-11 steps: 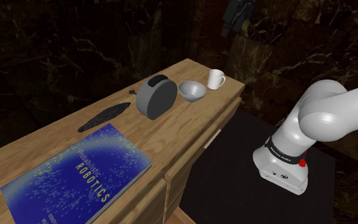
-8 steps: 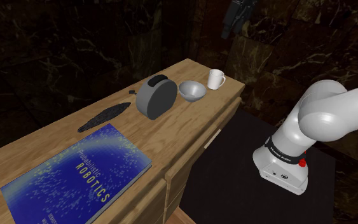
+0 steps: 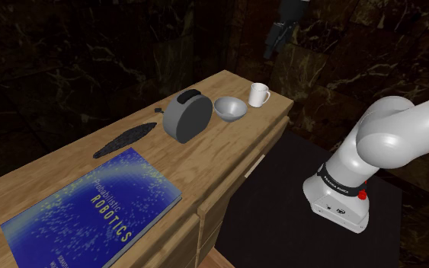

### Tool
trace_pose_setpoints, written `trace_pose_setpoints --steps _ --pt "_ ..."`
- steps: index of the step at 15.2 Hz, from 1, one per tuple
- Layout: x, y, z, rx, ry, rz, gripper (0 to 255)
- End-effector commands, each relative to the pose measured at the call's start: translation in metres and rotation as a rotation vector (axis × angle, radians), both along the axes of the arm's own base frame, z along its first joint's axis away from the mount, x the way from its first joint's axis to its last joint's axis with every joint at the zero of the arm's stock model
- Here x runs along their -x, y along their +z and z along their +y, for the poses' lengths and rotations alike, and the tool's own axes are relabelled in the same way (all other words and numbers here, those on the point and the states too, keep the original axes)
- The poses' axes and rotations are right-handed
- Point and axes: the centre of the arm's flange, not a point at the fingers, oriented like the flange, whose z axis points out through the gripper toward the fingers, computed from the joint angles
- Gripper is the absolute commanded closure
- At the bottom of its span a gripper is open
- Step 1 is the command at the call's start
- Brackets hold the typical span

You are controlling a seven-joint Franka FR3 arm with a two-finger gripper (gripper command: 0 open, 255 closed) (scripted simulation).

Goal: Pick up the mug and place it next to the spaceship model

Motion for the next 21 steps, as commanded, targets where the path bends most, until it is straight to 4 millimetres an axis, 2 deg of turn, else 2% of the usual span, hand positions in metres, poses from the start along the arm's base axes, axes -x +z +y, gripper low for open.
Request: trace_pose_setpoints --steps 1,21 --pt "-0.008 -0.020 -0.021 -0.003 0.008 0.005 0" --pt "-0.087 -0.191 -0.215 -0.032 0.078 0.067 0"
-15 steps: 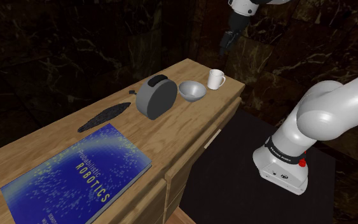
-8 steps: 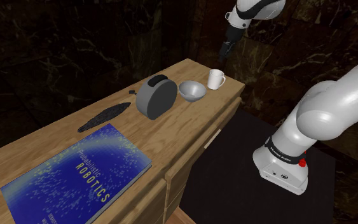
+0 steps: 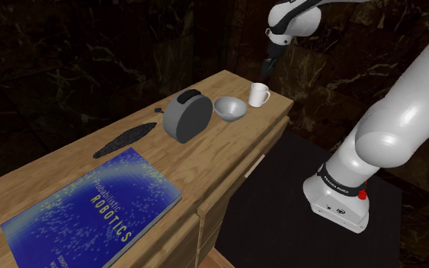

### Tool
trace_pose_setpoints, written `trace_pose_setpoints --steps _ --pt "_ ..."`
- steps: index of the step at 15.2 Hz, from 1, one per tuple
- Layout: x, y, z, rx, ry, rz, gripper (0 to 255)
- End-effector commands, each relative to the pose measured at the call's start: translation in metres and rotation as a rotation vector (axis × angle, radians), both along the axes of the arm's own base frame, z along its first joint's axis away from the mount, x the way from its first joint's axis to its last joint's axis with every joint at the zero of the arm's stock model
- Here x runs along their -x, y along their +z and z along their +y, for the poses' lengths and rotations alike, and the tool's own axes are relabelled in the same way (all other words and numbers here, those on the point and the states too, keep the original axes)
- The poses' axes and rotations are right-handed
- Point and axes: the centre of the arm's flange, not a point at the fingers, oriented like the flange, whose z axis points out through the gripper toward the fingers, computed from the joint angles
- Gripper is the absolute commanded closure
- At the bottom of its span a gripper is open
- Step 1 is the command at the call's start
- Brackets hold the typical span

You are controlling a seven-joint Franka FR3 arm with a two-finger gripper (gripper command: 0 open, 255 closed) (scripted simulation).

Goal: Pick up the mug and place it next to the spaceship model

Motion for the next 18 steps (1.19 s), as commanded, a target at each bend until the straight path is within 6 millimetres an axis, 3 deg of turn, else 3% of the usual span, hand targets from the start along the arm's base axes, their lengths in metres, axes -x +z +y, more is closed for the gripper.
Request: trace_pose_setpoints --steps 1,6,13,18 --pt "-0.006 -0.019 -0.019 -0.003 0.009 0.006 0" --pt "-0.023 -0.058 -0.060 -0.009 0.024 0.019 0" --pt "-0.025 -0.098 -0.057 -0.009 0.024 0.019 0" --pt "-0.025 -0.098 -0.057 -0.009 0.024 0.019 0"
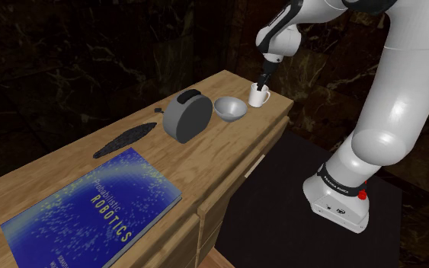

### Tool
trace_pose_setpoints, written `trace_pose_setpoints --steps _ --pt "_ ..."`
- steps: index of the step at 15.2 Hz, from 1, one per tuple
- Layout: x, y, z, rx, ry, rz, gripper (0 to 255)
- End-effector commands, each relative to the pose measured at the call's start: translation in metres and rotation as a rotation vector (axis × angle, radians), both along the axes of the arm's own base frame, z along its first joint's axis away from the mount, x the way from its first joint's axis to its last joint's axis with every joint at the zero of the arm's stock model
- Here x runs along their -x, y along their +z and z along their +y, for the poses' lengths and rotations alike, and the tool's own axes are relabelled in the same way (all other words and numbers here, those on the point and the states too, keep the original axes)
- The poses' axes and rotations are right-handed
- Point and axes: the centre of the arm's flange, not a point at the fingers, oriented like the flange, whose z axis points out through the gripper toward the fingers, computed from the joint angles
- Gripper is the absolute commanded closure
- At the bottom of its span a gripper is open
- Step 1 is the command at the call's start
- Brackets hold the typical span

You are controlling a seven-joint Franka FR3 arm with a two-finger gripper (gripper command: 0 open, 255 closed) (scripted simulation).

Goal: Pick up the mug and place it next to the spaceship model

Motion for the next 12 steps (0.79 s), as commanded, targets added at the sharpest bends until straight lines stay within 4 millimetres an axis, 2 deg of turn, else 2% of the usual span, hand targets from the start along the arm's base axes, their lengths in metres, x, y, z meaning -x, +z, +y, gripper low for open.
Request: trace_pose_setpoints --steps 1,3,4,12 --pt "-0.0001 -0.0002 0.0000 0.000 0.000 0.000 0" --pt "0.0000 -0.0001 0.0000 0.000 0.000 0.000 0" --pt "0.0000 -0.0001 0.0000 0.000 0.000 0.000 255" --pt "-0.0001 -0.0002 0.0000 0.000 0.000 0.000 255"
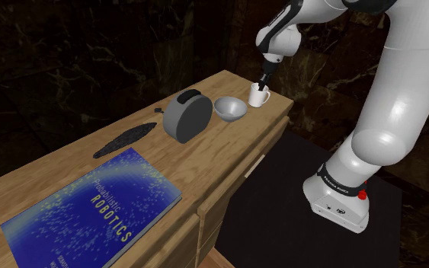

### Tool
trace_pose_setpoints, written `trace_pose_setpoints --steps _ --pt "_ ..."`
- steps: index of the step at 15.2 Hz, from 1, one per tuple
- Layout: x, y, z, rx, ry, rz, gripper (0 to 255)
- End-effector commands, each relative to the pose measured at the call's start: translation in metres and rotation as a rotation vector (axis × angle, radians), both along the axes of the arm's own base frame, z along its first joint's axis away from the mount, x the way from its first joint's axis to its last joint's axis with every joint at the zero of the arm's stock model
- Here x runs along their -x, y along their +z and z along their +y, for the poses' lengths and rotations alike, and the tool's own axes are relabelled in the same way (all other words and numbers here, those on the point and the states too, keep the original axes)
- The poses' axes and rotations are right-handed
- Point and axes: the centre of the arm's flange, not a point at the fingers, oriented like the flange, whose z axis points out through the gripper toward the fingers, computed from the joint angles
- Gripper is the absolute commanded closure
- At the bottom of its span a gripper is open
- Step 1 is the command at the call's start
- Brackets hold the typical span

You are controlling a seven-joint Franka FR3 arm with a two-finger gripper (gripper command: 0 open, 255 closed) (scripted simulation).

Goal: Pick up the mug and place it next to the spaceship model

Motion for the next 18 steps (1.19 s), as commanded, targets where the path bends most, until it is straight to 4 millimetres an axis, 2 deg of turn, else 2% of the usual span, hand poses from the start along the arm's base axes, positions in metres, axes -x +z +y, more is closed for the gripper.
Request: trace_pose_setpoints --steps 1,18 --pt "0.000 0.000 0.000 0.000 0.000 0.000 255" --pt "0.000 0.090 0.000 0.000 0.000 0.000 255"
